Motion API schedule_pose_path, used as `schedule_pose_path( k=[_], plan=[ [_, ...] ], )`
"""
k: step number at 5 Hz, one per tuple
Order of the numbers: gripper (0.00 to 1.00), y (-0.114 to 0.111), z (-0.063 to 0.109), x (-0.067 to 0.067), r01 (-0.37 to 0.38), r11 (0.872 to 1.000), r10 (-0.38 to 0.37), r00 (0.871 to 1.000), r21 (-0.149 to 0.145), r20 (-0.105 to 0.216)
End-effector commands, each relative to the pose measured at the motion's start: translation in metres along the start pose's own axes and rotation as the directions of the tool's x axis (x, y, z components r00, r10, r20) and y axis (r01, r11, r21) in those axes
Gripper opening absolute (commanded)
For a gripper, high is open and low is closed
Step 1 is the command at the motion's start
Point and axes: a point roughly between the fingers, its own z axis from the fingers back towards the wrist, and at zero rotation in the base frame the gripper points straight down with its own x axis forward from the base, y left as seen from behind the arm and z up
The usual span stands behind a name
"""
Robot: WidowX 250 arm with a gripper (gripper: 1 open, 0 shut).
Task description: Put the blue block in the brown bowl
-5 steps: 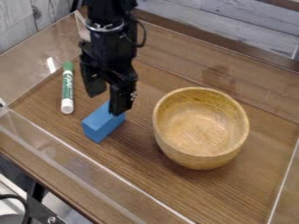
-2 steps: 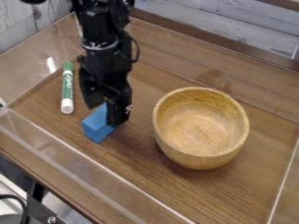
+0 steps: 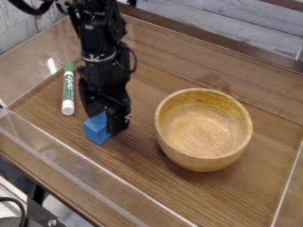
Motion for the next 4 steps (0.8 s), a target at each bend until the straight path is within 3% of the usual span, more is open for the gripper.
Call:
schedule_pose_path(
  k=[1, 4],
  plan=[
    [1.0, 0.0078, 0.0021, 0.006, -0.013, 1.0, 0.012, 0.999, 0.014, 0.042],
    [1.0, 0.0111, -0.0078, 0.0056, -0.035, 0.999, 0.036, 0.998, -0.006, 0.055]
  ],
)
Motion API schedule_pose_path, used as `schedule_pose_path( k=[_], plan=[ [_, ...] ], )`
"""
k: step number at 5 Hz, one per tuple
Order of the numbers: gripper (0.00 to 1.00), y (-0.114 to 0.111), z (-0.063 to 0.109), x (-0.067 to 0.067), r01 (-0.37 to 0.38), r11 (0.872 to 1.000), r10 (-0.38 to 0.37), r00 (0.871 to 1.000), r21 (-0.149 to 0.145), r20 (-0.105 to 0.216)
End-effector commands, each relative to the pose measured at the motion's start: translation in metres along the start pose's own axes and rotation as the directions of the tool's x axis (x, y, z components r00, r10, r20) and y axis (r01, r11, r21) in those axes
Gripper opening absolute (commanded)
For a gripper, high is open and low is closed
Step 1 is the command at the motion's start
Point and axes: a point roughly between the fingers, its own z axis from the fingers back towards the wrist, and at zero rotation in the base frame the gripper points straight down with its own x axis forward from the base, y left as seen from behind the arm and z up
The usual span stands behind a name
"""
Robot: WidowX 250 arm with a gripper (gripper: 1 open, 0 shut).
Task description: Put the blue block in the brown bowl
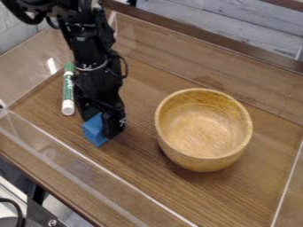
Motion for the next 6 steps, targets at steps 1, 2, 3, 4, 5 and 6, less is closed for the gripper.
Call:
schedule_pose_path(
  k=[1, 2, 3, 4, 5, 6],
  plan=[
    [1.0, 0.0034, 0.0052, 0.006, -0.002, 1.0, 0.002, 1.0, 0.016, 0.028],
    [1.0, 0.003, 0.0045, 0.0078, 0.001, 1.0, -0.002, 1.0, 0.018, 0.03],
    [1.0, 0.0025, 0.0047, 0.0097, 0.004, 1.0, -0.004, 1.0, 0.02, 0.03],
    [1.0, 0.0019, 0.006, 0.0116, 0.005, 1.0, -0.006, 0.999, 0.023, 0.032],
    [0.0, 0.0025, 0.004, 0.0122, 0.01, 1.0, -0.011, 0.999, 0.02, 0.036],
    [0.0, 0.0022, 0.0096, 0.0132, 0.009, 1.0, -0.01, 0.999, 0.023, 0.036]
  ],
)
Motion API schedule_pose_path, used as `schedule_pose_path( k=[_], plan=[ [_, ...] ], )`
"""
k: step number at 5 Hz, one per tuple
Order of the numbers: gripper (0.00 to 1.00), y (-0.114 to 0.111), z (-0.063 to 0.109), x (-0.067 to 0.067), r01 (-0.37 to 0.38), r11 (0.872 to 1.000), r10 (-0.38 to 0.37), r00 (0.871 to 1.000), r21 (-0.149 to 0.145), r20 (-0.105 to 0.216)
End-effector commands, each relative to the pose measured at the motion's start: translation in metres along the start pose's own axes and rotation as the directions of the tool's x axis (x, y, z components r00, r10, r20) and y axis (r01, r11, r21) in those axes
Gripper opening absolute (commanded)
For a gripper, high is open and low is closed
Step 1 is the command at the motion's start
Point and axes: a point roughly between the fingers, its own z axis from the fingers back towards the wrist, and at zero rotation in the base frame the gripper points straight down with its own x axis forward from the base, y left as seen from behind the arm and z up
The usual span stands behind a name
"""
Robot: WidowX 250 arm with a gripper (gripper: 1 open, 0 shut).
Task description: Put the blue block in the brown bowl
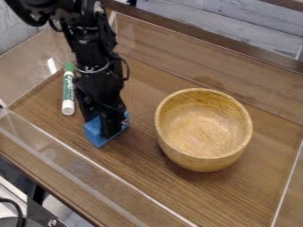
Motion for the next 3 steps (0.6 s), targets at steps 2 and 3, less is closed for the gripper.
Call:
schedule_pose_path(
  k=[2, 3],
  plan=[
    [0.0, 0.002, 0.03, 0.013, 0.002, 0.999, -0.004, 0.999, 0.042, 0.052],
    [0.0, 0.001, 0.048, 0.016, -0.016, 0.998, 0.013, 0.998, 0.055, 0.061]
  ],
)
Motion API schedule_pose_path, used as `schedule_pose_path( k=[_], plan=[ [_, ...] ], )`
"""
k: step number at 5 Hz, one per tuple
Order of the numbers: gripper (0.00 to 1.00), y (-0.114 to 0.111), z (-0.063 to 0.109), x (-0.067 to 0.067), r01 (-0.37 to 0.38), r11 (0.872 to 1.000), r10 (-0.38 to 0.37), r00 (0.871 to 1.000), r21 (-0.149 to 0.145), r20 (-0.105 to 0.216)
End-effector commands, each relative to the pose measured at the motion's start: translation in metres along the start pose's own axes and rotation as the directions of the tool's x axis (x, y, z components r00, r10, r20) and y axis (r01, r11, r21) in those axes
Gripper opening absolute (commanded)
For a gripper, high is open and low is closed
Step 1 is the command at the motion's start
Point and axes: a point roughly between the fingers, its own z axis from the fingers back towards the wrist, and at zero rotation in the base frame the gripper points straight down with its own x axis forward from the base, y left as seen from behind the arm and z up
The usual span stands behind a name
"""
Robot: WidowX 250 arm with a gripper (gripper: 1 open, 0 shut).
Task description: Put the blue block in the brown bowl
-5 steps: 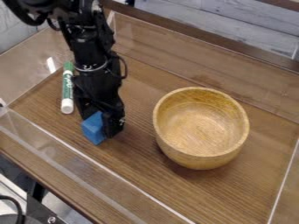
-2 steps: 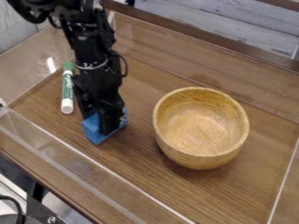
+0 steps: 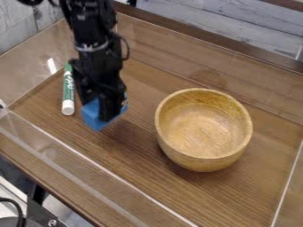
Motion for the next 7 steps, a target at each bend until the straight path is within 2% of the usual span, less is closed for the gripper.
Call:
schedule_pose_path(
  k=[1, 2, 3, 4, 7],
  plan=[
    [0.0, -0.003, 0.043, 0.014, -0.006, 0.999, 0.003, 0.996, 0.038, 0.087],
    [0.0, -0.009, 0.073, 0.018, -0.057, 0.997, 0.052, 0.992, 0.046, 0.114],
    [0.0, -0.019, 0.095, 0.022, -0.068, 0.997, 0.062, 0.989, 0.038, 0.132],
    [0.0, -0.034, 0.102, 0.024, -0.087, 0.996, 0.08, 0.986, 0.037, 0.145],
    [0.0, -0.091, 0.104, 0.023, -0.056, 0.998, 0.05, 0.985, 0.033, 0.165]
  ],
)
